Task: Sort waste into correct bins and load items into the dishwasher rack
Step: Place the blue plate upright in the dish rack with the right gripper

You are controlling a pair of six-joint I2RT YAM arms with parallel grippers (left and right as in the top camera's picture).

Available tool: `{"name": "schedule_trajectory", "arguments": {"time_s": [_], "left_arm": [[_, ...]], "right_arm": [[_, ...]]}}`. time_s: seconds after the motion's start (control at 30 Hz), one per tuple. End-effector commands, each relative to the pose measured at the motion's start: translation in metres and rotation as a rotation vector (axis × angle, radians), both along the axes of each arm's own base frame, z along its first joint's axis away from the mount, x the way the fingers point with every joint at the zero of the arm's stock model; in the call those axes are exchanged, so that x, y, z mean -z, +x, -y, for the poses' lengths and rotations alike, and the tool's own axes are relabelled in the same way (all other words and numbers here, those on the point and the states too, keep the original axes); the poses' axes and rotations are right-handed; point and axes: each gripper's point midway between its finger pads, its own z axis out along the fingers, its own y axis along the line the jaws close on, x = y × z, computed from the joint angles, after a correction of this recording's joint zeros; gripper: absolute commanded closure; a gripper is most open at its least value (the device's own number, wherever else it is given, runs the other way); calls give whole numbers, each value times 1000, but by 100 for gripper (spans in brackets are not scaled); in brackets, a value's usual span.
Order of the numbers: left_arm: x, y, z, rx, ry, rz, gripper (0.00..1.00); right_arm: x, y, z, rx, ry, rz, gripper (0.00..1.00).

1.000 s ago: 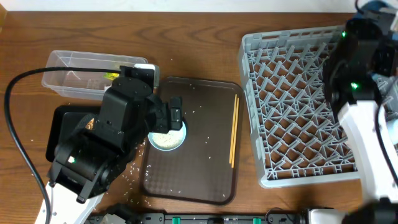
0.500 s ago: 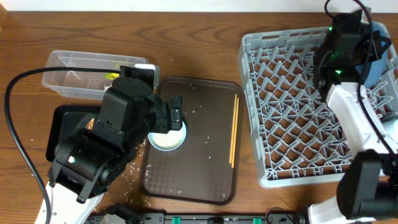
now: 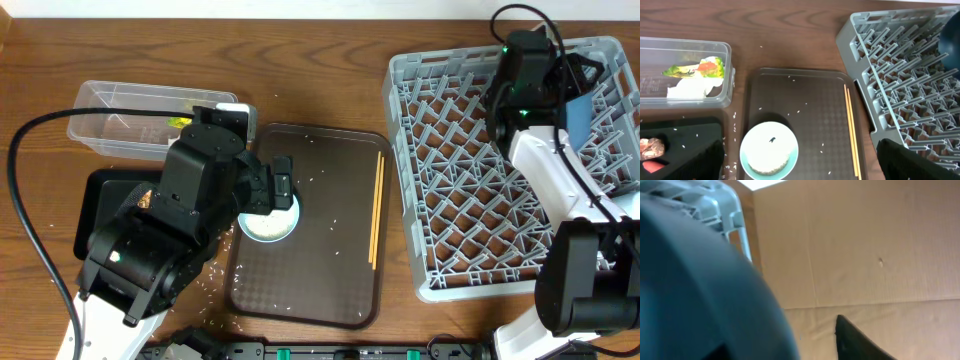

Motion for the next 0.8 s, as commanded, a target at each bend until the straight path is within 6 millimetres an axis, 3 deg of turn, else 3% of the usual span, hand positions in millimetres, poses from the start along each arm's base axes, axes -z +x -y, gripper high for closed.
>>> {"name": "schedule_trajectory", "arguments": {"time_s": [0.0,0.13,0.23,0.33,0.4,0.57,0.77], "left_arm": [[-4,-1,0,7,5,8,2],[-3,-3,-1,7,10,-1,2],[-2,-3,-1,7,11,-3,2],[-2,-3,-1,7,11,-3,2],[-2,-3,-2,7,12,-5,2],[4,-8,-4,7,27,-31,2],[6,-10,-5,7,33,-44,2]], "right_arm": [[4,5,-6,-19,9,3,50],[3,7,-9,-28,19,15,51],[10,11,-27,-103,34,-43,51],[31,15,-52,-215,70,-159,42],[36,16,-63,-234,104,-142,37],[33,17,-75,-240,157,-57,17],[24,13,-93,-260,195,-5,3]]}}
